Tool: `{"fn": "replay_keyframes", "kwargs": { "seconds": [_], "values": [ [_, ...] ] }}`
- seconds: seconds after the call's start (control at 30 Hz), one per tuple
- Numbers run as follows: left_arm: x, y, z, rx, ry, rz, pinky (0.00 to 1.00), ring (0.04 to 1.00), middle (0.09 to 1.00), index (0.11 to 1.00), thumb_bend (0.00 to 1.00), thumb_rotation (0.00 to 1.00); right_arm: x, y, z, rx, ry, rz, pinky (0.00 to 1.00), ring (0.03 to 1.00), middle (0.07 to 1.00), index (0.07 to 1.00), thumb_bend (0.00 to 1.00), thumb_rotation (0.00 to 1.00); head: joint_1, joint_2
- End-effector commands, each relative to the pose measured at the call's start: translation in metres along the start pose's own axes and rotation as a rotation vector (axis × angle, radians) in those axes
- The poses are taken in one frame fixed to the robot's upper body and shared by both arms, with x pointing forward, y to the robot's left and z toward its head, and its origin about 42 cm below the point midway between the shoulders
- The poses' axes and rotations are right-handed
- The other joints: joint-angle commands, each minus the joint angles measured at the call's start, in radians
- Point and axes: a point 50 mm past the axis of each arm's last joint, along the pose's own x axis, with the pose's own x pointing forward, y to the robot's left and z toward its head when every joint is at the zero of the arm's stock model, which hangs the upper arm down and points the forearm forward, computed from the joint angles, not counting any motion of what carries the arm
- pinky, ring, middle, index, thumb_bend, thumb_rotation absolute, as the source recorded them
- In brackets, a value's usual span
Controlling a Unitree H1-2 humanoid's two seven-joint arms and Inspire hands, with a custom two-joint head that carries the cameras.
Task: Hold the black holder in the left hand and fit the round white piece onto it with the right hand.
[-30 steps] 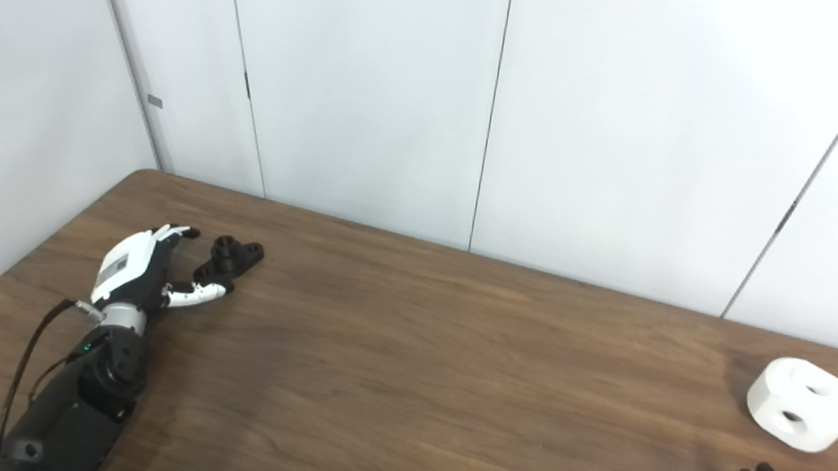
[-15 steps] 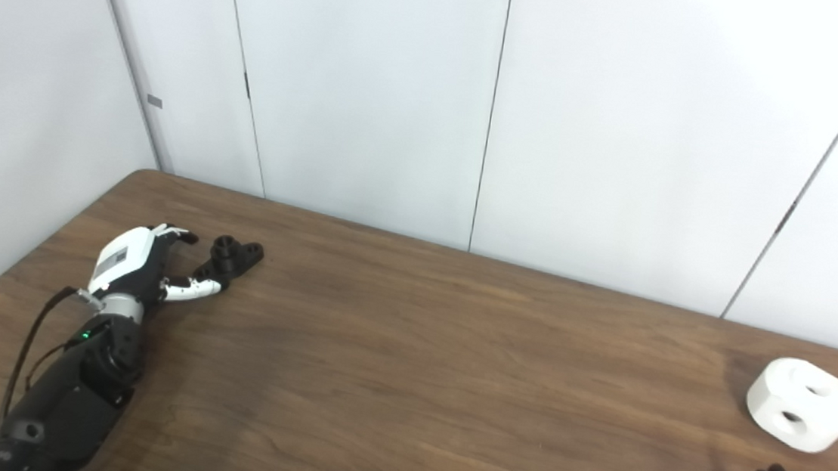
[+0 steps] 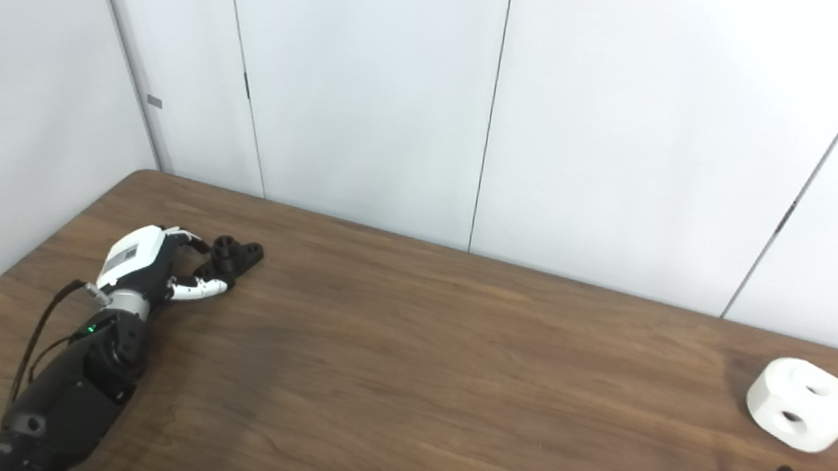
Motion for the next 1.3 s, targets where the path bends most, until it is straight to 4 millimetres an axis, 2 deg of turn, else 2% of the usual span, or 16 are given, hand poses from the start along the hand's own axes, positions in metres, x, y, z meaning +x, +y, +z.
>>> {"fn": "replay_keyframes", "kwargs": {
  "seconds": [0.0, 0.57, 0.97, 1.17, 1.2, 1.27],
  "values": [
    [0.013, 0.0306, 0.0154, 0.014, -0.045, 0.079, 1.0, 1.0, 0.921, 0.722, 0.79, 0.33, -0.0279, 0.0048, -0.0317, 0.051, 0.124, -0.035, 1.0, 1.0, 1.0, 1.0, 0.76, 0.92, -0.001, 0.0],
    [0.0135, 0.0276, 0.018, 0.026, -0.05, 0.06, 1.0, 1.0, 0.912, 0.716, 0.77, 0.32, -0.0287, 0.0056, -0.0312, 0.051, 0.131, -0.041, 1.0, 1.0, 1.0, 1.0, 0.73, 0.94, -0.005, 0.008],
    [0.0134, 0.0279, 0.0212, -0.026, -0.068, 0.058, 1.0, 0.993, 0.901, 0.663, 0.76, 0.27, -0.0296, 0.0061, -0.029, 0.056, 0.132, -0.041, 1.0, 1.0, 1.0, 1.0, 0.71, 0.94, -0.007, 0.017],
    [0.0121, 0.0271, 0.0214, -0.054, -0.076, 0.064, 1.0, 0.987, 0.895, 0.603, 0.75, 0.21, -0.0303, 0.005, -0.0288, 0.045, 0.13, -0.041, 1.0, 1.0, 1.0, 1.0, 0.7, 0.95, -0.006, 0.017],
    [0.0121, 0.0268, 0.0212, -0.064, -0.078, 0.065, 1.0, 0.987, 0.894, 0.549, 0.64, 0.14, -0.0302, 0.0051, -0.0288, 0.043, 0.13, -0.043, 1.0, 1.0, 1.0, 1.0, 0.7, 0.95, -0.006, 0.017],
    [0.0118, 0.0265, 0.0214, -0.084, -0.092, 0.075, 1.0, 0.98, 0.884, 0.504, 0.55, 0.08, -0.0304, 0.0048, -0.0284, 0.044, 0.13, -0.042, 1.0, 1.0, 1.0, 1.0, 0.7, 0.95, -0.007, 0.02]
  ]
}}
